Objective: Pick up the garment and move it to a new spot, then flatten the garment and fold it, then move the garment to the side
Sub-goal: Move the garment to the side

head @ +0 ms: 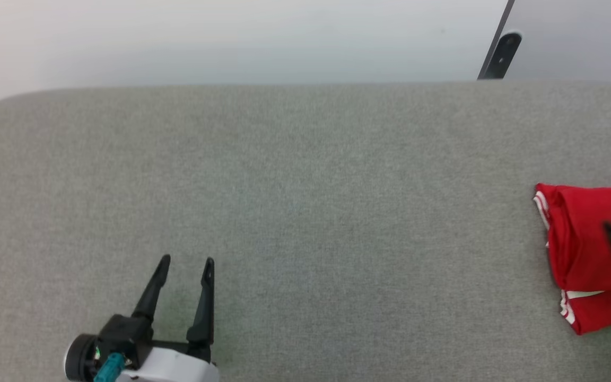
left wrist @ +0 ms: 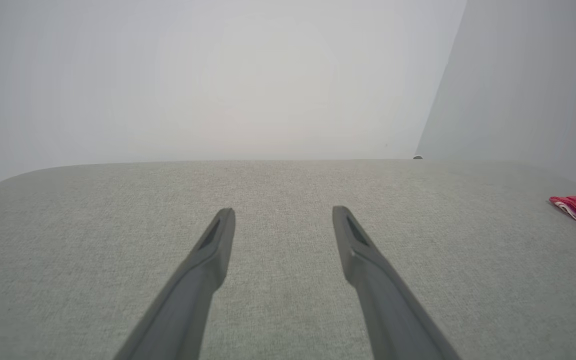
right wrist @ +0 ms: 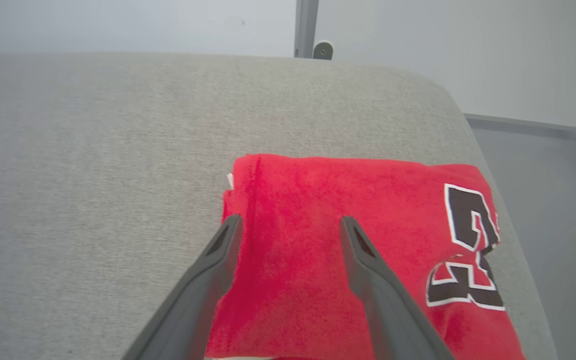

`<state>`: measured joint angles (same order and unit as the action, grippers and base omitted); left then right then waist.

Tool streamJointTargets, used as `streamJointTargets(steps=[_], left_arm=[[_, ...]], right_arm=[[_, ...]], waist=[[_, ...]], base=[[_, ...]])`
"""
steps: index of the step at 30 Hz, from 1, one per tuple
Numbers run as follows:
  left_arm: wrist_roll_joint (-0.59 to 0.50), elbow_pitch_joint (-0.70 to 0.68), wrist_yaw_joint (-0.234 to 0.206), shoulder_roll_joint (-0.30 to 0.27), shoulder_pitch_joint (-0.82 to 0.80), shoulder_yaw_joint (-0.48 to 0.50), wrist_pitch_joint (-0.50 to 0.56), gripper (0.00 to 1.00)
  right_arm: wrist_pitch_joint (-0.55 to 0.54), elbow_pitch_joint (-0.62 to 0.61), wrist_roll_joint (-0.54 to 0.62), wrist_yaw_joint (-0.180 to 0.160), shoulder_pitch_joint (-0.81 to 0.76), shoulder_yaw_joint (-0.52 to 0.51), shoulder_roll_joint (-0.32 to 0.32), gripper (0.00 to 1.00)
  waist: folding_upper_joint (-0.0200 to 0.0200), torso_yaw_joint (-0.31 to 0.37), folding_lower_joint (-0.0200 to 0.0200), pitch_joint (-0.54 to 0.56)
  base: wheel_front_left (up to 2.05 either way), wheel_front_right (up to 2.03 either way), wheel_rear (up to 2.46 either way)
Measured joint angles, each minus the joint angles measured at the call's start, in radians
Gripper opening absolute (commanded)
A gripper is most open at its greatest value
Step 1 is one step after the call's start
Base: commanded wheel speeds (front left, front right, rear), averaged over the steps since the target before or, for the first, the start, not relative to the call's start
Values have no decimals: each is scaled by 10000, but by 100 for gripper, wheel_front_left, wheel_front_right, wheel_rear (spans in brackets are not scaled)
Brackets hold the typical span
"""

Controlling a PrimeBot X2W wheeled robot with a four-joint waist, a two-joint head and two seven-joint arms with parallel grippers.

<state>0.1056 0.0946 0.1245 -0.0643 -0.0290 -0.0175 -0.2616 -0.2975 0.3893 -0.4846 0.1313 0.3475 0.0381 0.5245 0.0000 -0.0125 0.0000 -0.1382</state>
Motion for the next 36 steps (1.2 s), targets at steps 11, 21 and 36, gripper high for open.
streamJointTargets(steps=[11, 21, 36], left_arm=[[90, 591, 29, -113, 175, 180, 0, 100], [224, 932, 27, -115, 380, 332, 0, 100], [372, 25, -309, 38, 1797, 253, 0, 100]], right_arm=[[1135, -1018, 374, 0, -610, 654, -1628, 100], [1994, -1793, 729, 0, -1902, 771, -2523, 100], [1850, -3893, 982, 0, -4056, -654, -3154, 100]], waist=[[0, 64, 0, 809], [0, -24, 0, 1257], [0, -31, 0, 1127]], base=[[0, 0, 0], [0, 0, 0], [0, 0, 0]])
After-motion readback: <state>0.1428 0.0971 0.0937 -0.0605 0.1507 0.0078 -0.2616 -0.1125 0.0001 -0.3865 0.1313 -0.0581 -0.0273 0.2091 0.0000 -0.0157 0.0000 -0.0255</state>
